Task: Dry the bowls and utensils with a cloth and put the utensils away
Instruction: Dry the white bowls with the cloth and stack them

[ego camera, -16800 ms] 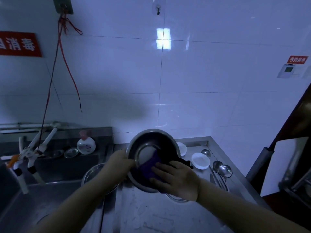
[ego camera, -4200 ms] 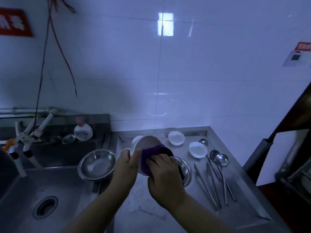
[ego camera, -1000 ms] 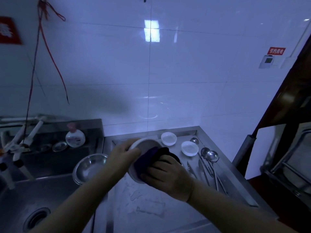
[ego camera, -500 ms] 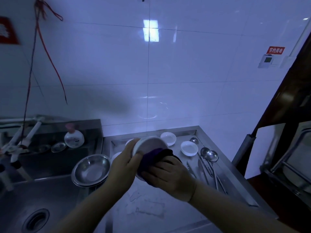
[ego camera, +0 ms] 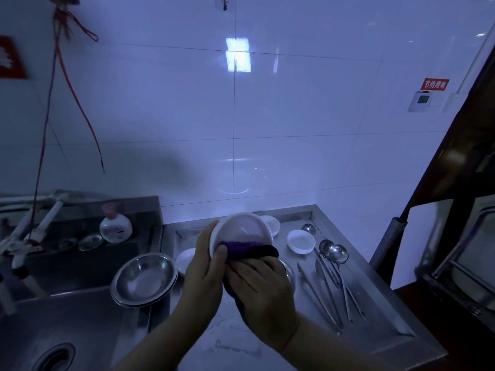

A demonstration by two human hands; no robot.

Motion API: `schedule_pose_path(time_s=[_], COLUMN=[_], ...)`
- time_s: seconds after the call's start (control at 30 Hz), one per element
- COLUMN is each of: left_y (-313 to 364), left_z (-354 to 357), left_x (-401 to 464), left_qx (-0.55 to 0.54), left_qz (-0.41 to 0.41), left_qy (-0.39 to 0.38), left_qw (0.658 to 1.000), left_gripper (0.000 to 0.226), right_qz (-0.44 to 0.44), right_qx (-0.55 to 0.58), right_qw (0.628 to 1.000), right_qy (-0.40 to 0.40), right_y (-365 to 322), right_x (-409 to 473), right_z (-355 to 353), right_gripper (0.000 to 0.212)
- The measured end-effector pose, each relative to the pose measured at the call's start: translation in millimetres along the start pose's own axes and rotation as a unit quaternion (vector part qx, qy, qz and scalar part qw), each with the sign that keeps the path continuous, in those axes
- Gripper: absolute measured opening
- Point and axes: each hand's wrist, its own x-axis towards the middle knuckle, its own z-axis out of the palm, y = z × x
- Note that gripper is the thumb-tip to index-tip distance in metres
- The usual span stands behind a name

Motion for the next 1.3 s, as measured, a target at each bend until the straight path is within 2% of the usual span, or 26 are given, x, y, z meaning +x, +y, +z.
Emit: schedule_pose_path(time_s=[0.07, 0.13, 0.23, 0.3, 0.4, 0.53, 0.6, 0.67, 0.73, 0.83, 0.9, 1.07, 1.2, 1.3], left_y=[-2, -2, 2, 5, 3, -9, -13, -13, -12, -12, -12, -12, -21, -26], left_z=[-7, -13, -19, -24, -31, -20, -10, -8, -14, -25, -29, -39, -48, -53], left_x=[2, 4, 10, 19, 28, 13, 4, 3, 4, 7, 8, 23, 35, 40], left_qx=[0.032, 0.057, 0.049, 0.025, 0.012, 0.073, 0.039, 0.008, 0.02, 0.034, 0.026, 0.015, -0.008, -0.016], left_qz=[-0.013, -0.034, -0.076, -0.13, -0.18, -0.129, -0.094, -0.086, -0.083, -0.091, -0.108, -0.15, -0.243, -0.266], left_qy=[-0.019, -0.051, -0.114, -0.162, -0.195, -0.092, -0.033, -0.006, -0.018, -0.043, -0.062, -0.135, -0.184, -0.223], left_qw=[0.999, 0.996, 0.989, 0.978, 0.964, 0.985, 0.994, 0.996, 0.996, 0.994, 0.992, 0.979, 0.952, 0.938], left_gripper=[0.038, 0.036, 0.031, 0.037, 0.043, 0.048, 0.052, 0.045, 0.038, 0.035, 0.034, 0.027, 0.033, 0.046], right_qz=[-0.048, -0.141, -0.274, -0.314, -0.29, -0.153, -0.071, -0.031, -0.021, -0.075, -0.114, -0.202, -0.311, -0.365], right_qx=[0.003, -0.011, -0.026, -0.021, -0.008, -0.012, -0.016, -0.01, 0.036, 0.103, 0.111, 0.082, 0.044, -0.04], right_qw=[0.998, 0.987, 0.952, 0.937, 0.947, 0.985, 0.995, 0.997, 0.992, 0.964, 0.945, 0.929, 0.89, 0.867], right_qy=[-0.031, -0.073, -0.132, -0.15, -0.139, -0.083, -0.062, -0.073, -0.119, -0.233, -0.285, -0.301, -0.331, -0.336], right_y=[12, 33, 64, 76, 69, 39, 22, 12, 11, 32, 46, 64, 65, 64], right_x=[-4, -6, -4, -3, -4, -3, 1, 2, 1, 3, 8, 22, 34, 35], right_z=[-3, -9, -16, -17, -16, -9, -3, 0, -5, -17, -20, -17, -15, -14], right_gripper=[0.025, 0.022, 0.018, 0.015, 0.012, 0.007, 0.01, 0.012, 0.019, 0.037, 0.038, 0.026, 0.031, 0.04])
